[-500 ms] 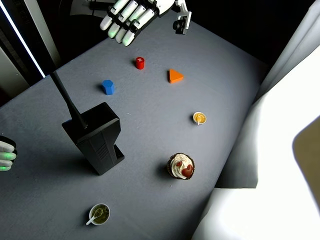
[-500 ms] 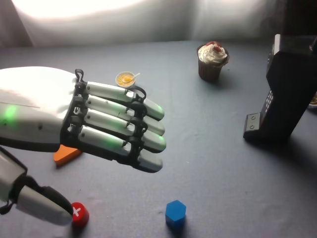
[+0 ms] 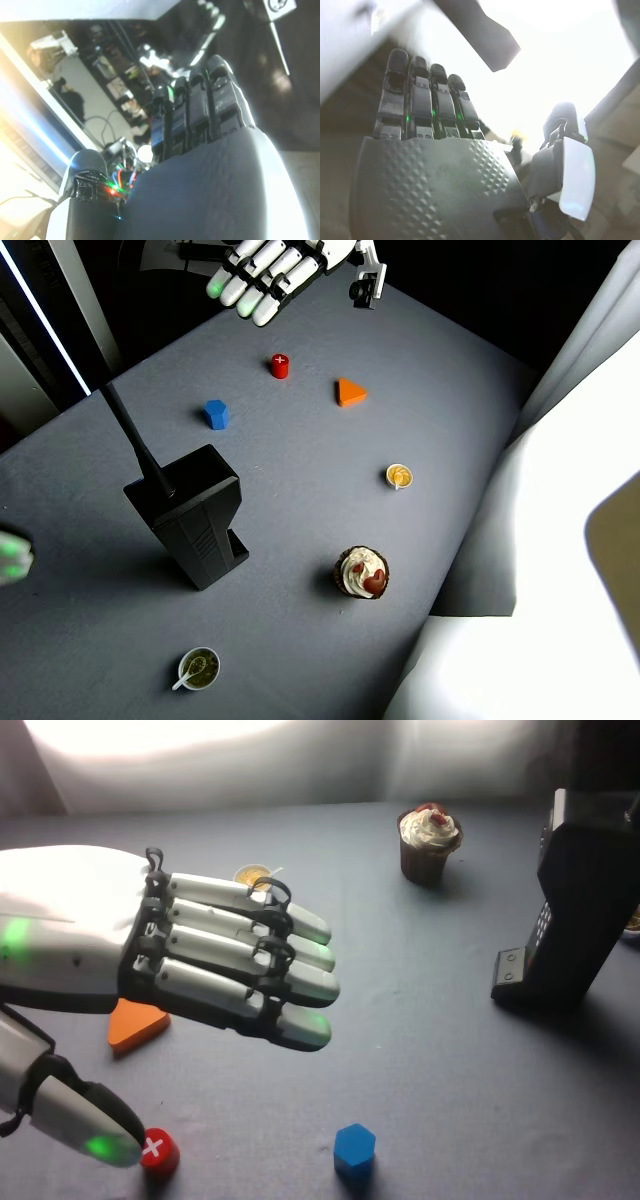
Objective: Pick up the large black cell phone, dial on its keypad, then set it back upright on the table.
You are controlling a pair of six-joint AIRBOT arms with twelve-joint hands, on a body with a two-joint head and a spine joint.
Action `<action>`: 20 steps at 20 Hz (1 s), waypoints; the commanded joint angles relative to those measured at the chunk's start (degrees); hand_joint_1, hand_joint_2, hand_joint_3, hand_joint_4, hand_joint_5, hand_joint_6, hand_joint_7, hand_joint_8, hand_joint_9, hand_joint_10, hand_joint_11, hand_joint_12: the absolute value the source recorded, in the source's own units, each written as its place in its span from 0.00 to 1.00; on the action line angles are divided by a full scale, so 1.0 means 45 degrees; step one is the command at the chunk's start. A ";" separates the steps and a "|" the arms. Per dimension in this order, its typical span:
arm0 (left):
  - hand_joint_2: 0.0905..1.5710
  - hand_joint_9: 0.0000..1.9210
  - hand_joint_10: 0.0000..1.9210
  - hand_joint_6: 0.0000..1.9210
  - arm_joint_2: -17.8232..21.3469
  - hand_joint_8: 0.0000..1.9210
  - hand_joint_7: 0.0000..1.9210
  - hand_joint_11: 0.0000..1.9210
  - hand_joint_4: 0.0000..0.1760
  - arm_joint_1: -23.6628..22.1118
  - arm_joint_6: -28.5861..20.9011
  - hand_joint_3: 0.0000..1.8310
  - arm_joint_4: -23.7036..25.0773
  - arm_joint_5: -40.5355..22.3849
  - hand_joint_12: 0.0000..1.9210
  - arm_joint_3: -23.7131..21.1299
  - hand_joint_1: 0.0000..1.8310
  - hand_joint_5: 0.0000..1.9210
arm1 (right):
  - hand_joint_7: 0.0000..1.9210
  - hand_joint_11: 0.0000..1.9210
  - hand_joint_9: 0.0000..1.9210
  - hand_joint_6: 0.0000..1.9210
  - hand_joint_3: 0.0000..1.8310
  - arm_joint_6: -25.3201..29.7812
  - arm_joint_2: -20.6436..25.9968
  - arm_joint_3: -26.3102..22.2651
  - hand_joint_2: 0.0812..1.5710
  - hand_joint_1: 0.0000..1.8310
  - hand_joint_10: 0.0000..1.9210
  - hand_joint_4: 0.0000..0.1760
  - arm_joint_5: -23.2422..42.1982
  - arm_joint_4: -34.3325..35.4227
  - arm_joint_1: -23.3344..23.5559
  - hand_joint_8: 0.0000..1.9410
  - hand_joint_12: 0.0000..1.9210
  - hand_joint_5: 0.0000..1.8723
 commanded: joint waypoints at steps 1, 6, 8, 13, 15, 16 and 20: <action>0.76 0.07 0.00 0.00 0.0100 0.00 0.08 0.00 0.12 -0.0331 -0.0172 0.00 -0.1080 -0.1004 0.15 -0.0101 0.00 0.13 | 0.08 0.00 0.10 0.00 0.00 0.0208 -0.0088 0.0049 0.58 0.09 0.00 0.00 0.1503 -0.0312 0.0085 0.00 0.39 0.05; 0.76 0.08 0.00 0.00 0.0287 0.00 0.09 0.00 0.09 -0.0438 -0.0306 0.00 -0.0685 -0.0470 0.18 -0.0548 0.00 0.14 | 0.05 0.00 0.07 0.00 0.00 0.1005 -0.0332 0.0373 0.58 0.16 0.00 0.00 0.1221 -0.0321 0.0557 0.00 0.30 0.02; 0.76 0.08 0.00 0.00 0.0414 0.00 0.09 0.00 0.12 -0.0470 -0.0298 0.00 -0.0633 -0.0166 0.17 -0.0924 0.00 0.13 | 0.04 0.00 0.07 0.00 0.00 0.1177 -0.0514 0.0684 0.58 0.16 0.00 0.00 0.0771 -0.0537 0.1138 0.00 0.30 0.01; 0.76 0.07 0.00 0.00 0.0501 0.00 0.08 0.00 0.13 -0.0381 0.0047 0.00 -0.0387 0.0655 0.14 -0.1198 0.00 0.13 | 0.03 0.00 0.05 0.00 0.00 0.1534 -0.0764 0.1378 0.58 0.28 0.00 0.00 0.0272 -0.1318 0.1783 0.00 0.28 0.02; 0.76 0.07 0.00 0.00 0.0501 0.00 0.08 0.00 0.13 -0.0374 0.0105 0.00 -0.0351 0.0882 0.15 -0.1182 0.00 0.13 | 0.02 0.00 0.04 0.00 0.00 0.1620 -0.0970 0.1691 0.57 0.33 0.00 0.00 0.0231 -0.1319 0.2160 0.00 0.25 0.02; 0.76 0.07 0.00 0.00 0.0501 0.00 0.08 0.00 0.13 -0.0381 0.0109 0.00 -0.0353 0.0980 0.14 -0.1146 0.00 0.13 | 0.02 0.00 0.03 0.00 0.00 0.1617 -0.1106 0.1899 0.59 0.35 0.00 0.00 0.0229 -0.1318 0.2376 0.00 0.22 0.01; 0.76 0.07 0.00 0.00 0.0483 0.00 0.08 0.00 0.12 -0.0491 0.0193 0.00 -0.0424 0.1298 0.14 -0.0919 0.00 0.13 | 0.00 0.00 0.00 0.00 0.00 0.1615 -0.1297 0.2410 0.61 0.42 0.00 0.00 0.0036 -0.0992 0.2915 0.00 0.13 0.00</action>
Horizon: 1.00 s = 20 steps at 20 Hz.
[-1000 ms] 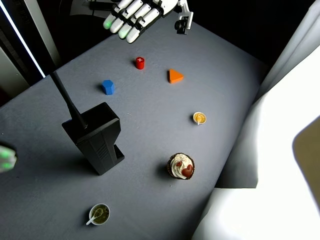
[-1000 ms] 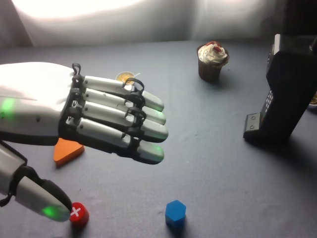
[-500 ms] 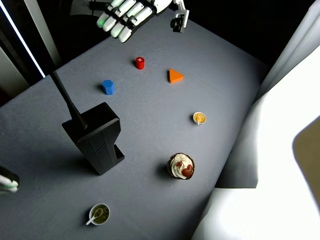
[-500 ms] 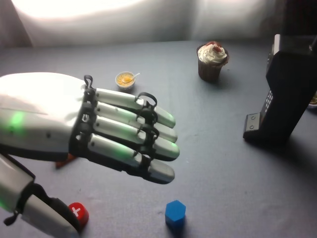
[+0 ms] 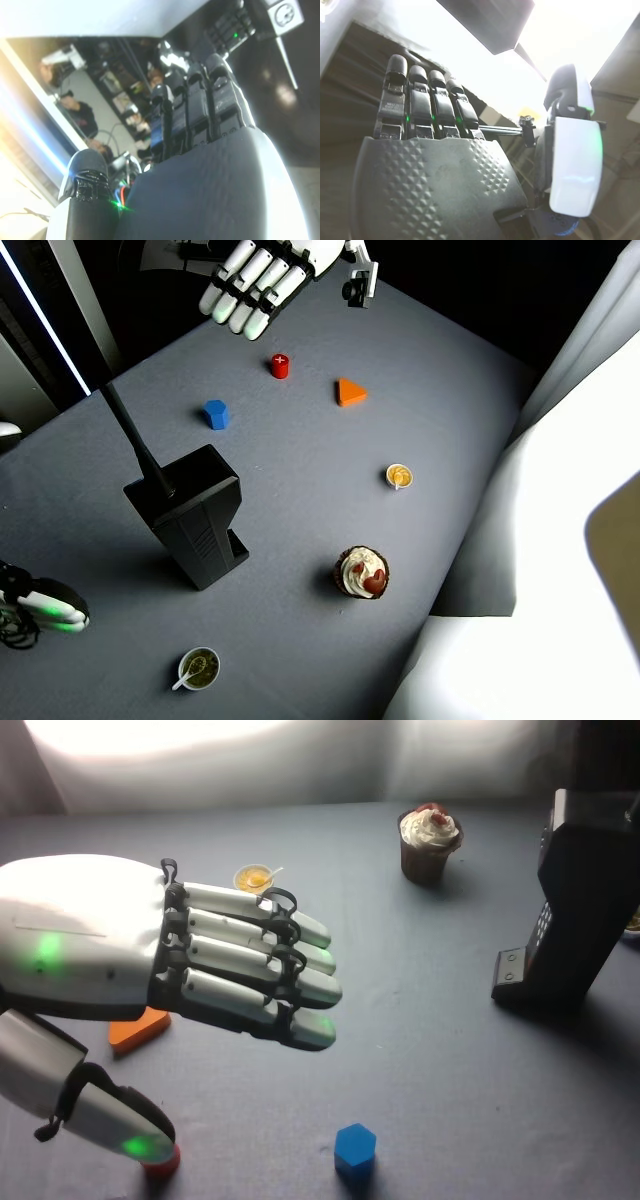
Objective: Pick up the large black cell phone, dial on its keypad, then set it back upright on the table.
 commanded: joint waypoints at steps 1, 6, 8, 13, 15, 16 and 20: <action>0.76 0.07 0.00 0.00 0.0056 0.00 0.08 0.00 0.11 -0.0347 -0.0035 0.00 -0.1143 -0.0740 0.14 -0.0021 0.00 0.13 | 0.00 0.00 0.01 0.00 0.00 0.0132 0.0041 0.0104 0.62 0.43 0.00 0.00 0.1424 0.0105 0.0179 0.00 0.14 0.00; 0.76 0.08 0.00 0.00 0.0021 0.00 0.10 0.00 0.13 -0.0427 -0.0194 0.00 -0.1802 -0.0588 0.16 0.0233 0.00 0.14 | 0.01 0.00 0.02 0.00 0.00 0.0129 -0.0044 0.0487 0.61 0.46 0.00 0.00 0.0418 0.0106 0.1329 0.00 0.15 0.00; 0.76 0.08 0.00 0.00 0.0018 0.00 0.10 0.00 0.12 -0.0429 -0.0212 0.00 -0.1809 -0.0578 0.17 0.0242 0.00 0.14 | 0.01 0.00 0.02 0.00 0.00 0.0129 -0.0085 0.0616 0.60 0.46 0.00 0.00 0.0099 0.0105 0.1513 0.00 0.13 0.01; 0.76 0.07 0.00 0.00 0.0005 0.00 0.08 0.00 0.12 -0.0426 -0.0303 0.00 -0.1835 -0.0503 0.14 0.0292 0.00 0.13 | 0.01 0.00 0.01 0.00 0.00 0.0129 -0.0318 0.0868 0.58 0.48 0.00 0.00 -0.0324 0.0105 0.1768 0.00 0.13 0.00; 0.76 0.08 0.00 0.00 0.0003 0.00 0.09 0.00 0.13 -0.0429 -0.0331 0.00 -0.1844 -0.0501 0.16 0.0293 0.00 0.14 | 0.01 0.00 0.01 0.00 0.00 0.0124 -0.0445 0.1019 0.58 0.48 0.00 0.00 -0.0430 0.0100 0.1987 0.00 0.14 0.00; 0.76 0.07 0.00 0.00 -0.0001 0.00 0.08 0.00 0.12 -0.0432 -0.0347 0.00 -0.1842 -0.0513 0.15 0.0293 0.00 0.13 | 0.00 0.00 0.01 0.00 0.00 0.0072 -0.0511 0.1104 0.58 0.47 0.00 0.00 -0.0508 0.0099 0.2124 0.00 0.13 0.00; 0.76 0.07 0.00 0.00 -0.0014 0.00 0.08 0.00 0.12 -0.0472 -0.0355 0.00 -0.1837 -0.0583 0.15 0.0299 0.00 0.14 | 0.00 0.00 0.00 0.00 0.00 -0.0119 -0.0716 0.1422 0.58 0.45 0.00 0.00 -0.1107 -0.0064 0.2846 0.00 0.10 0.00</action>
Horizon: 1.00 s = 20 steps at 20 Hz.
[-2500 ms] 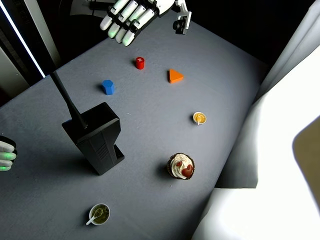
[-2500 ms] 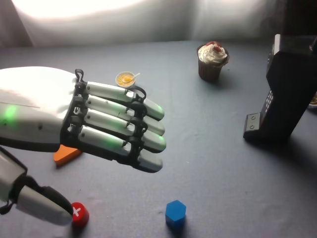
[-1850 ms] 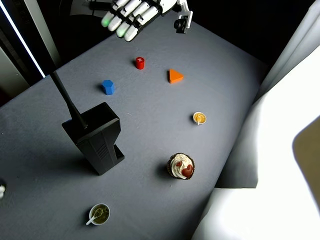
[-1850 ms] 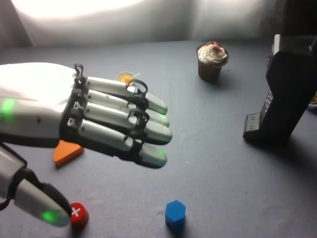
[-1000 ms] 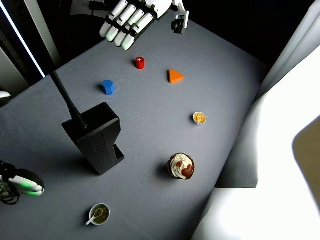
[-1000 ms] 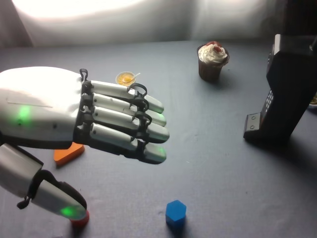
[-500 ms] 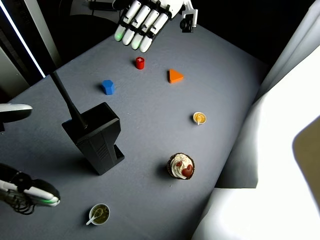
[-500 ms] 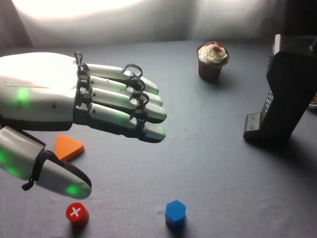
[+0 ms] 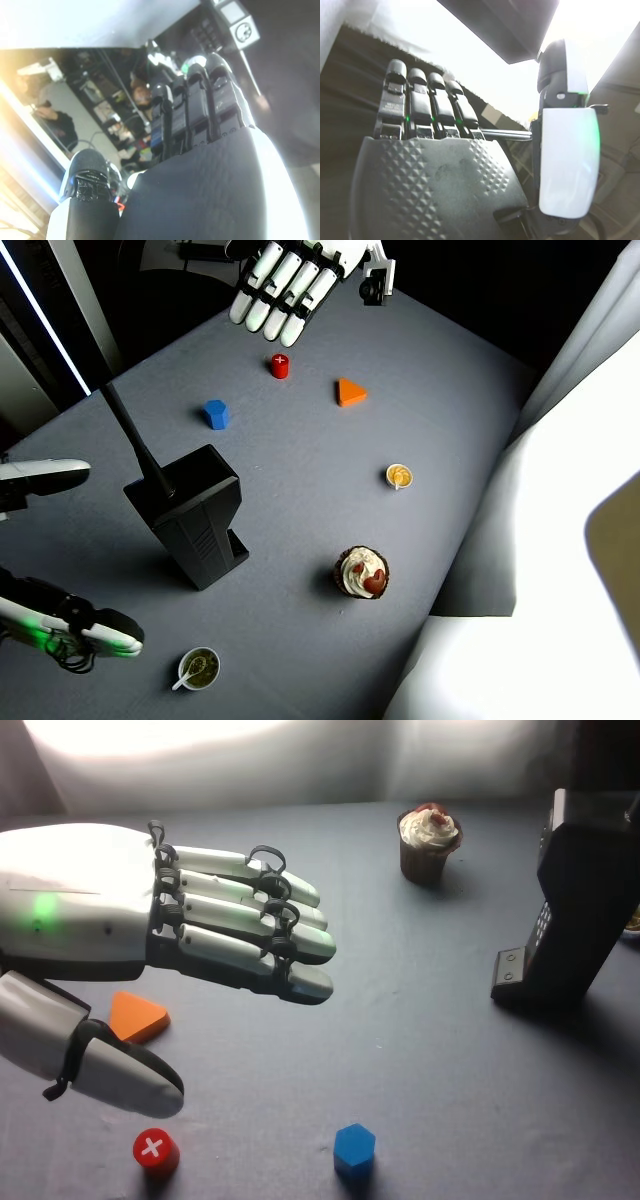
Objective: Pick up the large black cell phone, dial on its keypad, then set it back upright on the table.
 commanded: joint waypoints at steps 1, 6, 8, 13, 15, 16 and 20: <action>0.76 0.07 0.00 0.00 0.0011 0.00 0.09 0.00 0.11 -0.0324 -0.0068 0.00 -0.1148 -0.0852 0.15 -0.0011 0.00 0.13 | 0.00 0.00 0.00 0.00 0.00 0.0085 0.0038 0.0147 0.58 0.46 0.00 0.00 0.1365 -0.0134 0.0220 0.00 0.10 0.00; 0.76 0.07 0.00 0.00 -0.0034 0.00 0.08 0.00 0.08 -0.0358 -0.0136 0.00 -0.1074 -0.1007 0.15 -0.0005 0.00 0.13 | 0.00 0.00 0.00 0.00 0.00 -0.0144 -0.0227 0.0535 0.59 0.46 0.00 0.00 0.0694 -0.0232 0.1314 0.00 0.09 0.00; 0.76 0.07 0.00 0.00 -0.0048 0.00 0.08 0.00 0.10 -0.0385 -0.0152 0.00 -0.1074 -0.1031 0.16 0.0005 0.00 0.13 | 0.00 0.00 0.00 0.00 0.00 -0.0208 -0.0268 0.0572 0.59 0.45 0.00 0.00 0.0493 -0.0339 0.1561 0.00 0.10 0.00; 0.77 0.08 0.00 0.00 -0.0059 0.00 0.08 0.00 0.08 -0.0416 -0.0279 0.00 -0.1032 -0.1113 0.16 0.0014 0.00 0.13 | 0.01 0.00 0.01 0.00 0.00 -0.0320 -0.0383 0.0578 0.60 0.43 0.00 0.00 0.0298 -0.0712 0.1850 0.00 0.08 0.01; 0.77 0.08 0.00 0.00 -0.0073 0.00 0.08 0.00 0.08 -0.0441 -0.0308 0.00 -0.1018 -0.1114 0.17 0.0028 0.00 0.14 | 0.01 0.00 0.02 0.00 0.00 -0.0387 -0.0437 0.0576 0.59 0.45 0.00 0.00 0.0298 -0.0777 0.1872 0.00 0.12 0.01; 0.77 0.08 0.00 0.00 -0.0079 0.00 0.08 0.00 0.10 -0.0455 -0.0347 0.00 -0.1017 -0.1131 0.18 0.0036 0.00 0.14 | 0.02 0.00 0.02 0.00 0.00 -0.0413 -0.0470 0.0592 0.59 0.46 0.00 0.00 0.0286 -0.0800 0.1899 0.00 0.13 0.01; 0.76 0.07 0.00 0.00 -0.0104 0.00 0.07 0.00 0.11 -0.0473 -0.0410 0.00 -0.1017 -0.1194 0.14 0.0117 0.00 0.13 | 0.02 0.00 0.02 0.00 0.00 -0.0542 -0.0580 0.0701 0.60 0.45 0.00 0.00 0.0119 -0.0816 0.2156 0.00 0.13 0.02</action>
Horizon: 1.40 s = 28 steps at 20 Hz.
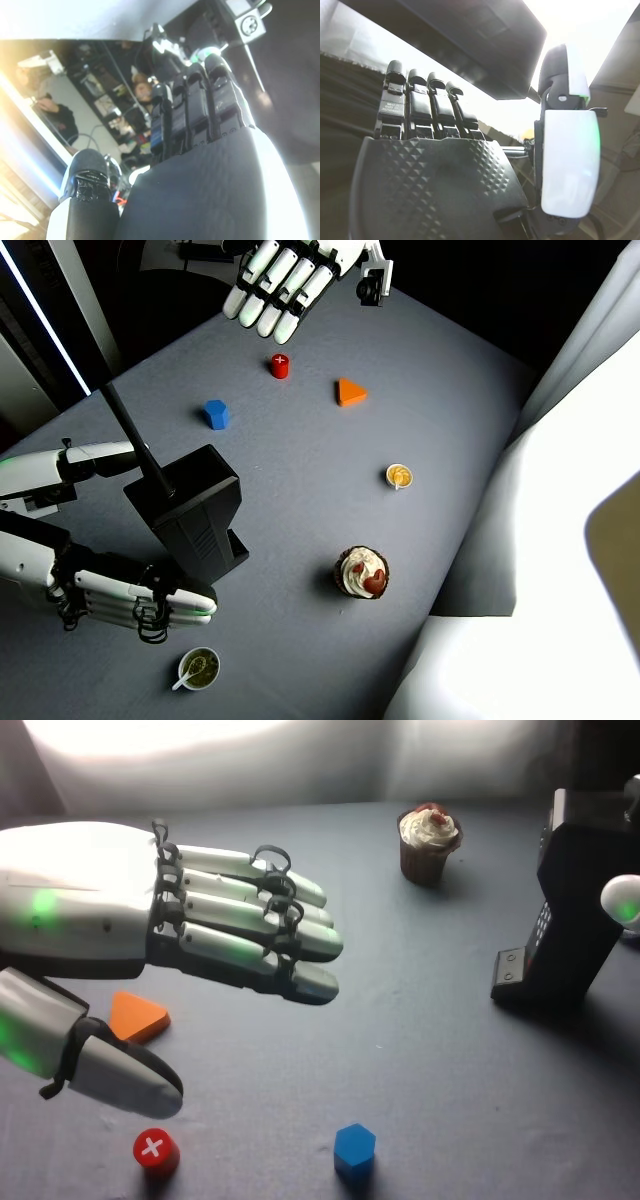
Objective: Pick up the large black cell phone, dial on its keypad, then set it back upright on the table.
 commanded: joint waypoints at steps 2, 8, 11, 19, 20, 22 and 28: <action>0.76 0.07 0.00 0.00 -0.0027 0.00 0.07 0.00 0.11 -0.0317 -0.0112 0.00 -0.1095 -0.0894 0.14 0.0039 0.00 0.13 | 0.03 0.00 0.03 0.00 0.00 0.0056 0.0032 0.0113 0.61 0.43 0.00 0.00 0.1443 -0.0122 0.0230 0.00 0.18 0.02; 0.76 0.06 0.00 0.00 -0.0052 0.00 0.07 0.00 0.11 -0.0328 -0.0277 0.00 -0.1096 -0.0972 0.11 0.0202 0.00 0.12 | 0.13 0.00 0.13 0.01 0.00 0.0055 -0.0030 0.0304 0.64 0.46 0.01 0.00 0.1220 -0.0123 0.0488 0.01 0.43 0.11; 0.76 0.06 0.00 0.00 -0.0063 0.00 0.07 0.00 0.12 -0.0338 -0.0359 0.00 -0.1096 -0.1003 0.12 0.0264 0.00 0.12 | 0.14 0.00 0.15 0.01 0.00 0.0056 -0.0059 0.0408 0.64 0.46 0.01 0.00 0.1079 -0.0124 0.0567 0.01 0.46 0.12; 0.76 0.07 0.00 0.00 -0.0096 0.00 0.08 0.00 0.11 -0.0389 -0.0432 0.00 -0.1097 -0.1005 0.16 0.0279 0.00 0.13 | 0.43 0.41 0.44 0.54 0.00 0.0058 -0.0071 0.0595 0.73 0.80 0.61 0.00 0.0844 -0.0250 0.0768 0.58 0.85 0.37; 0.76 0.07 0.00 0.00 -0.0097 0.00 0.07 0.00 0.12 -0.0392 -0.0432 0.00 -0.1096 -0.1005 0.16 0.0277 0.00 0.13 | 0.44 0.43 0.44 0.55 0.00 0.0058 -0.0071 0.0613 0.73 0.76 0.68 0.00 0.0821 -0.0262 0.0809 0.63 0.70 0.40; 0.76 0.07 0.00 0.00 -0.0099 0.00 0.07 0.00 0.09 -0.0426 -0.0448 0.00 -0.1095 -0.1036 0.13 0.0255 0.00 0.12 | 0.46 0.49 0.46 0.47 0.00 0.0058 -0.0066 0.0625 0.72 0.75 0.70 0.00 0.0817 -0.0312 0.0908 0.63 0.66 0.46; 0.76 0.07 0.00 0.00 -0.0104 0.00 0.08 0.00 0.11 -0.0452 -0.0522 0.00 -0.0938 -0.1256 0.11 0.0269 0.00 0.13 | 0.46 0.49 0.47 0.47 0.00 0.0060 0.0302 0.0547 0.72 0.75 0.71 0.00 0.0881 -0.0770 0.1398 0.61 0.66 0.45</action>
